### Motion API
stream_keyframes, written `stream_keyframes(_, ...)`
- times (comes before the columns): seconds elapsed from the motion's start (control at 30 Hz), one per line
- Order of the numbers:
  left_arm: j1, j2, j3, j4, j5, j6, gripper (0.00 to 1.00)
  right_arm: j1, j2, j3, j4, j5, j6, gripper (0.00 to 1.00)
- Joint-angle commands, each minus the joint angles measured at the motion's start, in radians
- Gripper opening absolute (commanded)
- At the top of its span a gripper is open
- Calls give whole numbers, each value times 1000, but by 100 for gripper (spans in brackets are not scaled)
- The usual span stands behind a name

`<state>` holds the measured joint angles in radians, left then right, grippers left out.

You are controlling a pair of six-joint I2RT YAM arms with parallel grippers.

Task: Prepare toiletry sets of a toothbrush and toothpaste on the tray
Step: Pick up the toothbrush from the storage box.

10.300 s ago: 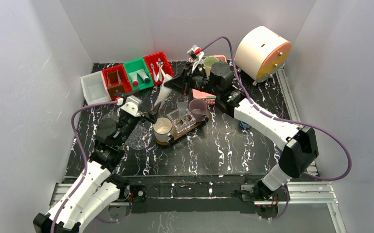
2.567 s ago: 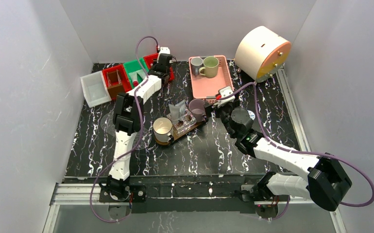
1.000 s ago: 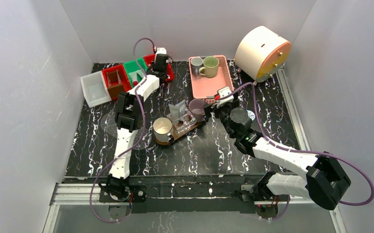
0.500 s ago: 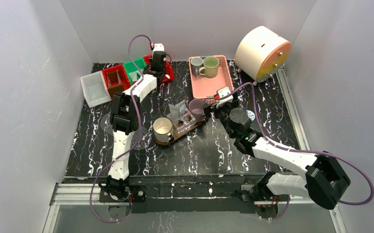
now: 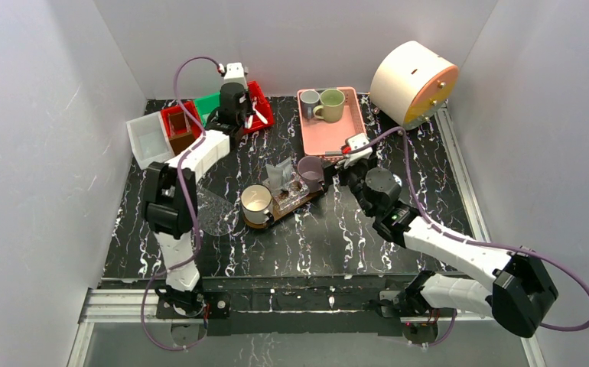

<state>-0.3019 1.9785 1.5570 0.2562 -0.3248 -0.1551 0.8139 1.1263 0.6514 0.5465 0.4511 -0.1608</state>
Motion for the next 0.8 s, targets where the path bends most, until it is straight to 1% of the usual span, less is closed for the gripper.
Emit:
stream_keyframes(0.0, 6, -182, -158, 215, 86, -13, 0, 4, -65, 83, -77, -9, 54, 99)
stream_keyframes(0.17, 6, -294, -294, 324, 187, 21, 0, 4, -110, 141, -203, -5, 118, 99)
stream_keyframes(0.47, 5, -484, -441, 353, 394, 124, 0, 3, -171, 252, -406, -68, 223, 99)
stream_keyframes(0.53, 2, -537, -482, 354, 423, 149, 0, 2, -179, 280, -444, -72, 252, 99)
stream_keyframes(0.63, 1, -634, -561, 351, 464, 229, 0, 2, -185, 315, -484, -82, 302, 99)
stream_keyframes(0.77, -4, -749, -658, 348, 500, 306, 0, 2, -166, 386, -576, -110, 370, 99)
